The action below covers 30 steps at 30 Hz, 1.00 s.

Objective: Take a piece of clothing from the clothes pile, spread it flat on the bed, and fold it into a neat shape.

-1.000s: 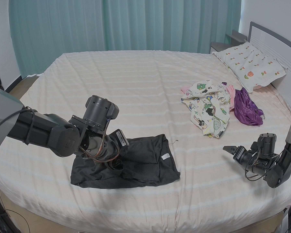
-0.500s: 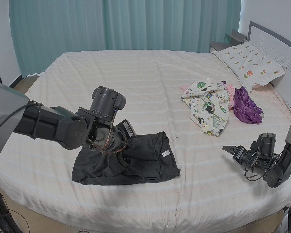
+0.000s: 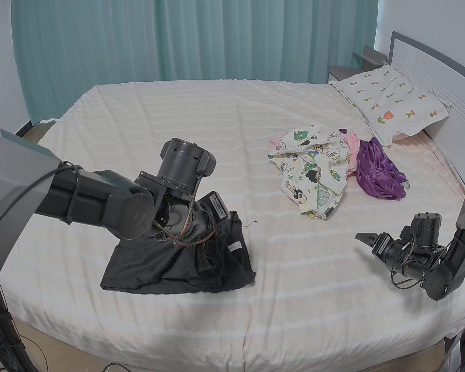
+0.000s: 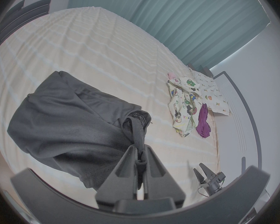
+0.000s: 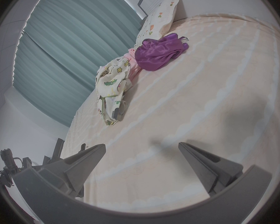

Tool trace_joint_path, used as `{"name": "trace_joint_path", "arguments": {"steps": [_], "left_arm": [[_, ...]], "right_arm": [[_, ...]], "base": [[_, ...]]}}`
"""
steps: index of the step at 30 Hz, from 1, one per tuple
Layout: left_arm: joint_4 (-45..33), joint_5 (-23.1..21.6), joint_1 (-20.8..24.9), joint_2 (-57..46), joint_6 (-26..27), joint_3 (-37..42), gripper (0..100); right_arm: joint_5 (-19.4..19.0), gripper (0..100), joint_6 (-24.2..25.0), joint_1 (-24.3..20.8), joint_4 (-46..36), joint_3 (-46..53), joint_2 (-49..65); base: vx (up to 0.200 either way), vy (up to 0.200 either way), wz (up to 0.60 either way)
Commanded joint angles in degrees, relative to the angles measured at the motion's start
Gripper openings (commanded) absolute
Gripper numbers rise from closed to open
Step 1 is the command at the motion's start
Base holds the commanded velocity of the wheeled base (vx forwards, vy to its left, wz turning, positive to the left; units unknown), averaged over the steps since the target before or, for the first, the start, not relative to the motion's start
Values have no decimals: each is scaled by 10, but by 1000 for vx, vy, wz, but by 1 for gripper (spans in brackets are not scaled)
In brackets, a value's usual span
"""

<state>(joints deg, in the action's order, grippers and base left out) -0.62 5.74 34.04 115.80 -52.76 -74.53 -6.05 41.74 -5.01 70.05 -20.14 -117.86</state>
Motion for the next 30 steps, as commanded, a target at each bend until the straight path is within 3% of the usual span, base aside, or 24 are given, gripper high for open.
{"name": "trace_joint_path", "arguments": {"steps": [1,8,11,12,23,26,30], "left_arm": [[1,4,-1,22,0,-16,0],[4,12,2,51,-1,-34,0],[11,54,-4,72,-11,-50,0],[14,67,-5,77,-18,-58,100],[11,58,-38,22,-57,-32,100],[13,25,-73,-20,-59,6,100],[14,-53,-118,-76,-71,81,100]], "right_arm": [[0,100,0,0,1,0,-2],[0,100,0,-1,1,-1,-3],[0,100,0,-1,1,-1,-4],[0,100,0,-1,0,-1,-4],[1,100,0,-4,4,0,-11],[1,100,0,-4,4,1,-11],[1,100,0,-5,4,1,-11]], "base": [[0,0,0],[0,0,0],[0,0,0],[0,0,0],[0,0,0],[0,0,0],[0,0,0]]}}
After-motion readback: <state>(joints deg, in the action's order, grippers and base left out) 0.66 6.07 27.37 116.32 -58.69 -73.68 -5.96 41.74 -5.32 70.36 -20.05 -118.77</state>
